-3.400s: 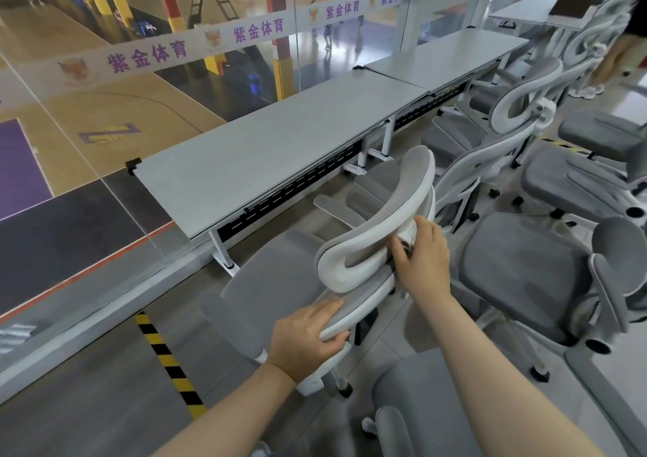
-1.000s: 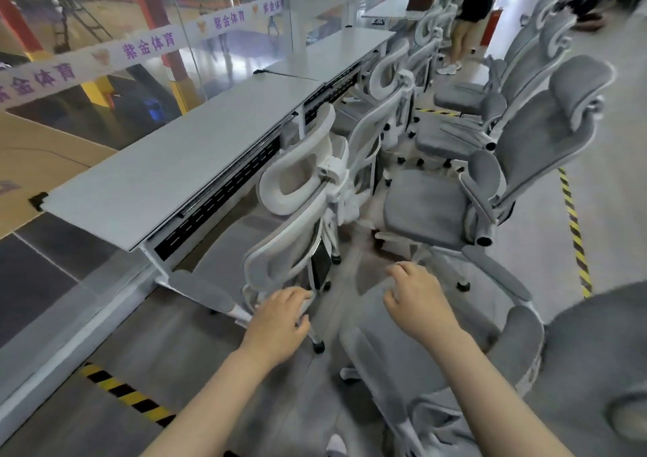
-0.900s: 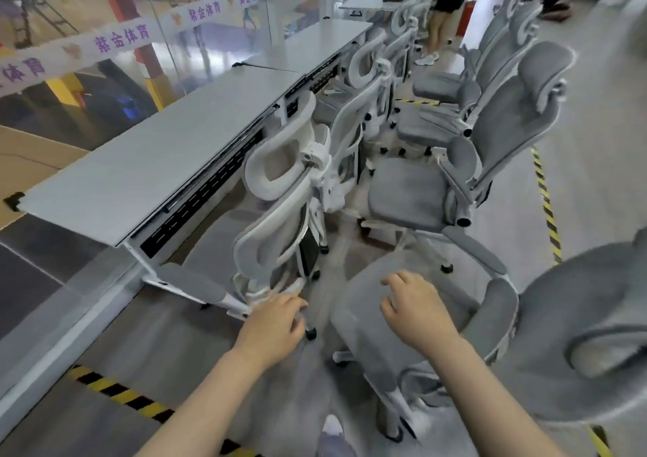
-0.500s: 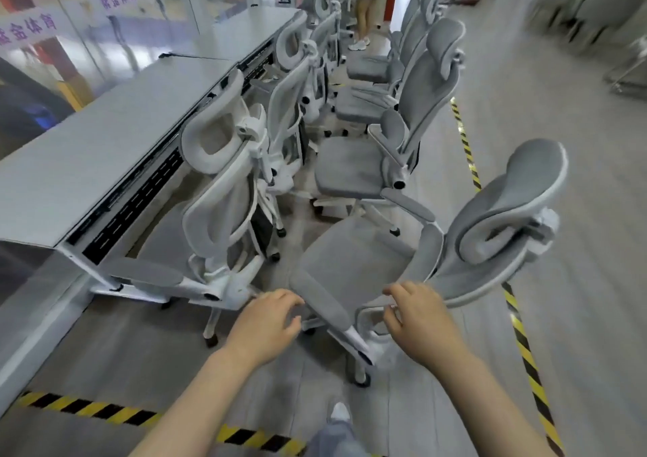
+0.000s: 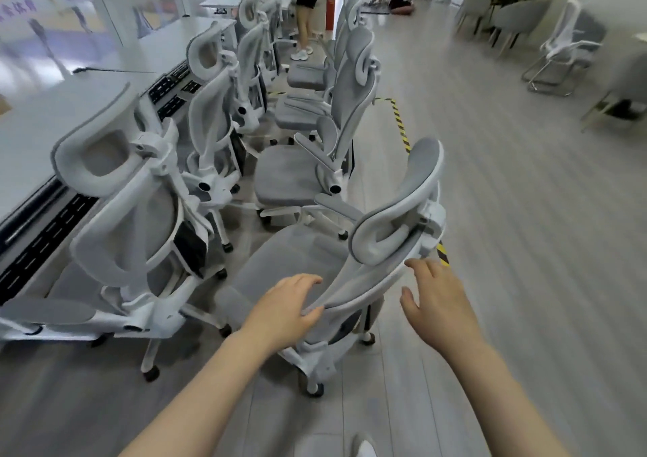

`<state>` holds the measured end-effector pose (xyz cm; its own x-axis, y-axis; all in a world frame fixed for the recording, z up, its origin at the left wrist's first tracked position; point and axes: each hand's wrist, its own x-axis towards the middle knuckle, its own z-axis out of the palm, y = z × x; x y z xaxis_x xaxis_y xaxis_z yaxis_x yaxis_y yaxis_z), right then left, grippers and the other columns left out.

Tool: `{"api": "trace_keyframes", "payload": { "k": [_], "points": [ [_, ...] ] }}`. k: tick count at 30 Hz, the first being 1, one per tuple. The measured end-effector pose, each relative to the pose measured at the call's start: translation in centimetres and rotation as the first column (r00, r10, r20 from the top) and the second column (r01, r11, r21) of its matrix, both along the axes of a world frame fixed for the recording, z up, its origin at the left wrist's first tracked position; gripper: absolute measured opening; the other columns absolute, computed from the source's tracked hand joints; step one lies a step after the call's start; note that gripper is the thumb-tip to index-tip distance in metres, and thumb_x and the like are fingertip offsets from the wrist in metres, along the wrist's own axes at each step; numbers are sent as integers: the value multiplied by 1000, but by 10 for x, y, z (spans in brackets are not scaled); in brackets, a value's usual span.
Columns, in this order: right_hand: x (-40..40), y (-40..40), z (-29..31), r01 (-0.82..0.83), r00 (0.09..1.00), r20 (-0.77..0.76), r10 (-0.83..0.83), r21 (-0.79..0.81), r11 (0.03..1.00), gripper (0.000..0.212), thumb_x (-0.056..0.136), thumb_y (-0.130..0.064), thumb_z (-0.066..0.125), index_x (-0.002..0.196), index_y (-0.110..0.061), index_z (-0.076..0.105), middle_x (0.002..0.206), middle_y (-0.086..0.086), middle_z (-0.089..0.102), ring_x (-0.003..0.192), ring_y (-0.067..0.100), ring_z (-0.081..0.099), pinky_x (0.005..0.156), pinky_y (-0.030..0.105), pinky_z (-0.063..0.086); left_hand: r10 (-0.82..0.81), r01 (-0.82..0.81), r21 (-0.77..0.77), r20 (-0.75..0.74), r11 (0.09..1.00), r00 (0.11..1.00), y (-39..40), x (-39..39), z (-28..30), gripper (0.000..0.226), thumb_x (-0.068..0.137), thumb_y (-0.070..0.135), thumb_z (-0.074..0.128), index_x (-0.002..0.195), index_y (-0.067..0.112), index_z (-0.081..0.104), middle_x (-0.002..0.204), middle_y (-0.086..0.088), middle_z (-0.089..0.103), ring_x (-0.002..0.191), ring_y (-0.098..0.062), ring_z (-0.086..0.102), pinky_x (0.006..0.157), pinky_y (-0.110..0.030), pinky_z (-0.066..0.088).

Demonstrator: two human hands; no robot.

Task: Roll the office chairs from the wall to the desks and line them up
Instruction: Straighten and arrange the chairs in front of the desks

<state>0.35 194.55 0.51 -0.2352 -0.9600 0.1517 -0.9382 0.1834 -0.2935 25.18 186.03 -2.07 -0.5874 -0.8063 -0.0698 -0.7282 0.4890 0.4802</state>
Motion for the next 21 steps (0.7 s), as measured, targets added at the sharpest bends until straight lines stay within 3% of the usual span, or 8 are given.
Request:
{"api": "trace_keyframes", "payload": {
  "k": [4, 7, 10, 14, 17, 21],
  "points": [
    [-54, -19, 6, -5, 999, 52, 7, -20, 1000, 57, 89, -25, 58, 141, -14, 38, 138, 6, 46, 121, 27, 47, 98, 38, 42, 12, -11, 73, -11, 997, 1000, -4, -58, -4, 67, 93, 51, 53, 149, 24, 28, 151, 9, 35, 139, -14, 31, 111, -27, 30],
    [-88, -43, 6, -26, 991, 134, 26, -3, 1000, 72, 90, -37, 59, 149, -19, 22, 150, 3, 29, 132, 25, 36, 104, 38, 38, 34, -35, 111, 11, 993, 999, -6, -91, -17, 73, 89, 56, 56, 149, 24, 29, 149, 7, 38, 137, -16, 35, 109, -28, 32],
    [-113, -73, -1, -75, 971, 231, 54, 83, 994, 92, 85, -54, 60, 152, -23, 5, 158, 0, 10, 142, 24, 23, 108, 42, 37, 86, -89, 139, 29, 986, 996, -7, -114, -26, 70, 88, 55, 56, 147, 28, 31, 144, 9, 44, 130, -15, 42, 101, -28, 39],
    [-128, -104, -13, -130, 956, 279, 85, 144, 981, 106, 79, -62, 64, 151, -31, -7, 160, -1, -5, 147, 25, 11, 113, 44, 32, 171, -174, 93, 42, 980, 984, -9, -127, -33, 65, 84, 60, 56, 142, 39, 36, 137, 17, 50, 122, -10, 50, 93, -30, 45],
    [-132, -116, -21, -124, 941, 330, 79, 119, 985, 101, 85, -53, 63, 151, -32, -10, 160, 1, -6, 148, 26, 10, 117, 45, 27, 223, -226, 76, 45, 971, 974, -6, -134, -36, 63, 82, 64, 55, 140, 43, 38, 134, 21, 52, 119, -8, 53, 89, -29, 47],
    [-138, -129, -30, -115, 930, 353, 101, 19, 993, 79, 95, -36, 55, 149, -34, -2, 156, 0, 4, 141, 29, 26, 110, 47, 39, 294, -294, 16, 35, 956, 955, 1, -151, -36, 62, 79, 65, 47, 138, 50, 33, 129, 22, 55, 115, -9, 55, 82, -31, 48]
  ]
}}
